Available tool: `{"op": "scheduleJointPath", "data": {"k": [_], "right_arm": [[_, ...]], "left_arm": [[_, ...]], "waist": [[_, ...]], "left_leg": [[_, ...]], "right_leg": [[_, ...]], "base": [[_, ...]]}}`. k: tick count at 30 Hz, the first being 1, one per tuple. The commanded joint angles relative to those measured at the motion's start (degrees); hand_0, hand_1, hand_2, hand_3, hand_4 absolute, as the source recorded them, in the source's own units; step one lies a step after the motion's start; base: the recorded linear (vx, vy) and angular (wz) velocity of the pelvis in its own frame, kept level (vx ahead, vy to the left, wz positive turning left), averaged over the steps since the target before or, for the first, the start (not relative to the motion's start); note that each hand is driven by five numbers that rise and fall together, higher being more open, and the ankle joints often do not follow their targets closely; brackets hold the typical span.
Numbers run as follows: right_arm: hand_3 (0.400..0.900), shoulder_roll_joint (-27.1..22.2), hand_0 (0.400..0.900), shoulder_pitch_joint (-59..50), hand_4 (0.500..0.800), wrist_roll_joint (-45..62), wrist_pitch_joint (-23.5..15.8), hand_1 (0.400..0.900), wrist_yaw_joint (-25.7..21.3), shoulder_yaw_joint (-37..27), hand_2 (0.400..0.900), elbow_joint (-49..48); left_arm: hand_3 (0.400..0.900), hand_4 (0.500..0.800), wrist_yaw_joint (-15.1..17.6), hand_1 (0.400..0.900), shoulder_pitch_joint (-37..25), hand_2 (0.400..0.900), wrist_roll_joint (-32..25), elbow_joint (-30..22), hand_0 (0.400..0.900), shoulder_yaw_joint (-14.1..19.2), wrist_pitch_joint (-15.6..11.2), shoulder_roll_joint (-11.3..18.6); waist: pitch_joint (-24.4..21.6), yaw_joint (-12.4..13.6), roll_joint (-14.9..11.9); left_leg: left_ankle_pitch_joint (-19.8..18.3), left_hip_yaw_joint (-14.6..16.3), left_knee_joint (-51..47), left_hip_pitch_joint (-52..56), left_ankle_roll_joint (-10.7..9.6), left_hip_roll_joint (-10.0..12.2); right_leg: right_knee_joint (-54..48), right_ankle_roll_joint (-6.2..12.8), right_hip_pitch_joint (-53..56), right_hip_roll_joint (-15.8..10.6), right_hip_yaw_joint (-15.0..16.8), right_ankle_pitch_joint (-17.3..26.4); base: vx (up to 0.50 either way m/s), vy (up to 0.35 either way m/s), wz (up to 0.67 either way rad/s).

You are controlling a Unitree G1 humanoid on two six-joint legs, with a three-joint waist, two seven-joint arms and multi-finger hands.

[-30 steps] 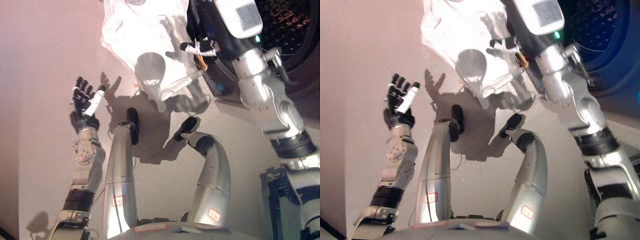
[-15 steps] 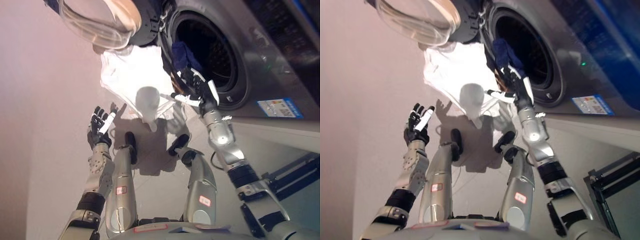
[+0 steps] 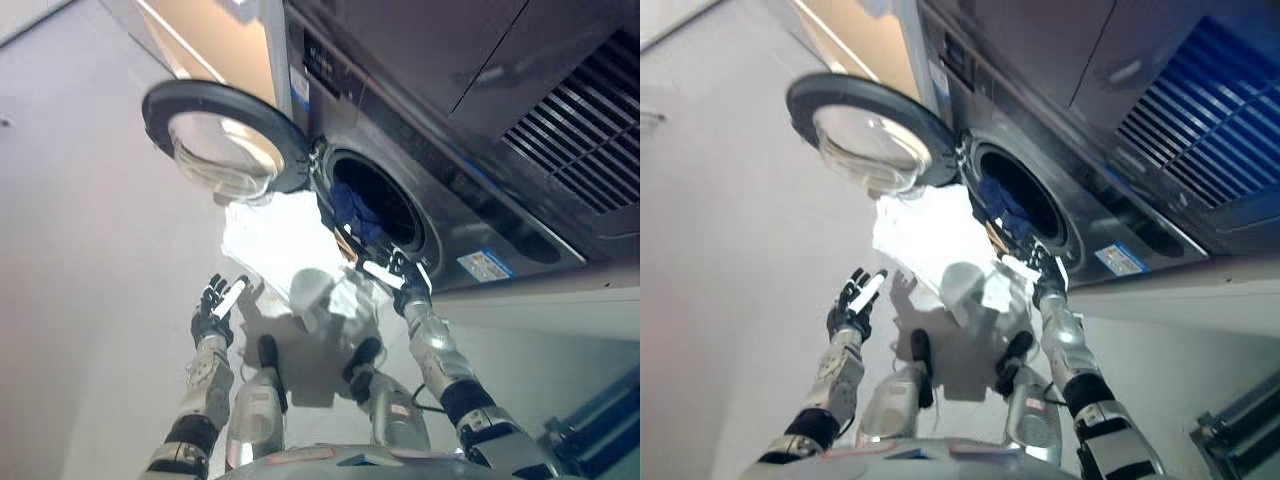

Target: Put the clothes in the basket into the washing machine.

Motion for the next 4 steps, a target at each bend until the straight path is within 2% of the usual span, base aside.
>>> {"op": "scheduleJointPath", "data": {"k": [1,4], "right_arm": [[0.900,2.16,0.900,-0.91,0.800,-0.47,-2.49,0.900,1.69,-1.21,0.900,2.38],[0.900,2.40,0.900,-0.29,0.800,-1.11,-1.91,0.900,2.18,-1.56,0.900,4.43]], "left_arm": [[0.900,0.800,-2.16,0.900,0.61,0.900,5.75,1.90,0.900,-0.04,-1.96,2.45],[0.900,0.800,-2.65,0.900,0.77,0.900,6.57,3.85,0.900,0.56,-1.57,2.36]], "waist": [[-6.78,0.70,-2.04],[-7.52,0.69,-2.15]], "left_leg": [[3.65,-0.57,-5.75,2.00,-3.88,-2.11],[2.91,-0.36,-5.76,4.19,-3.63,-2.30]], "right_leg": [[-6.76,11.81,6.77,-4.43,-0.26,5.99],[-6.91,11.58,8.91,-3.87,-0.10,5.40]], "base": [[0.10,-0.006,0.09],[0.09,0.007,-0.01]]}}
